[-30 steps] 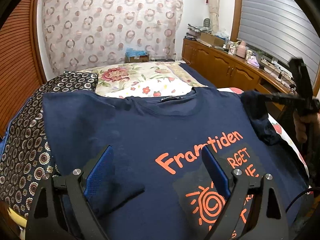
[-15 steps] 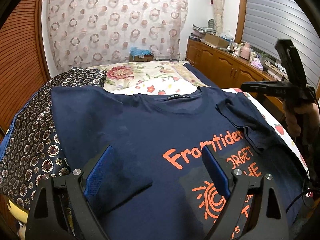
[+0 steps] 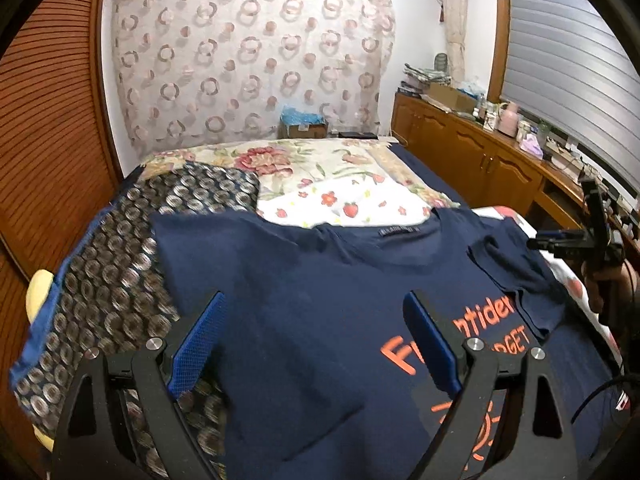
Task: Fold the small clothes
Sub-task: 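Grasp the T-shirt hem with the right gripper while the left gripper grasps it too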
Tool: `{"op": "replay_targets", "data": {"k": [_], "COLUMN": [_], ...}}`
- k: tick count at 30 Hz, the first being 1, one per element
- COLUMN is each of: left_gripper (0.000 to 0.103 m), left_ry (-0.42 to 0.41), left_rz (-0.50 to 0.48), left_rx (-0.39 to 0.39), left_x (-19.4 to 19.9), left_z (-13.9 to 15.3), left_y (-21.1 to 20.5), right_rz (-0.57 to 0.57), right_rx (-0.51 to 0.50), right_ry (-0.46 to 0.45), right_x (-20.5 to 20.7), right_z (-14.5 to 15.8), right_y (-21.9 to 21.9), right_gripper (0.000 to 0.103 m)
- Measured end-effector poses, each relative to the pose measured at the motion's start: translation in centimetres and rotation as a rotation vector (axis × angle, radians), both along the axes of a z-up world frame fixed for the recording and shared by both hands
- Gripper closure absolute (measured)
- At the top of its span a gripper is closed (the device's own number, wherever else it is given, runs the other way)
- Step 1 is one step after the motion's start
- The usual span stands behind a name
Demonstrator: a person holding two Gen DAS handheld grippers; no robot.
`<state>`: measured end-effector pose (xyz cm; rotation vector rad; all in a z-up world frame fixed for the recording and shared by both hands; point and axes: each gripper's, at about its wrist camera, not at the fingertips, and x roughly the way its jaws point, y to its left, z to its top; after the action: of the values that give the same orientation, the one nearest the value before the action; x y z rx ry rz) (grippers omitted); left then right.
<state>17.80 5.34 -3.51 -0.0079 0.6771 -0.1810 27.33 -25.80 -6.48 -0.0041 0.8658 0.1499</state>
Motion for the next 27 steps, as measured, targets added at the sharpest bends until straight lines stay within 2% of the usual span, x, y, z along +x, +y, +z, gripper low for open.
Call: {"op": "replay_targets", "data": {"k": [7, 11, 12, 14, 18, 25, 27], "left_gripper": [0.012, 0.013, 0.013, 0.013, 0.018, 0.021, 0.033], "left_ry": [-0.006, 0.007, 0.009, 0.021, 0.046, 0.08, 0.097], "left_rz": [0.04, 0.067, 0.071, 0.076, 0.082, 0.083, 0.07], "left_rx": [0.044, 0.052, 0.057, 0.063, 0.069, 0.035, 0.029], "left_x": [1.8, 3.1, 3.3, 3.9, 5.0, 6.0, 6.3], "left_z": [1.2, 1.4, 1.3, 1.2, 0.8, 0.6, 0.4], "left_y": [2.6, 4.2, 4.4, 5.0, 6.1, 8.0, 8.2], "right_rz": [0.01, 0.001, 0.01, 0.031, -0.011, -0.004, -0.004], "right_rx": [-0.009, -0.012, -0.001, 0.005, 0.004, 0.004, 0.016], "right_ry": [0.03, 0.031, 0.031, 0.024, -0.036, -0.011, -0.01], "right_x": [3.0, 2.6, 2.6, 2.2, 1.5, 1.6, 1.8], "right_z": [-1.1, -0.6, -0.6, -0.6, 0.2, -1.5, -1.6], "right_y": [-0.5, -1.1, -1.2, -1.7, -2.8, -2.2, -2.6], "right_gripper": [0.051, 0.07, 0.082, 0.099, 0.1, 0.1, 0.1]}}
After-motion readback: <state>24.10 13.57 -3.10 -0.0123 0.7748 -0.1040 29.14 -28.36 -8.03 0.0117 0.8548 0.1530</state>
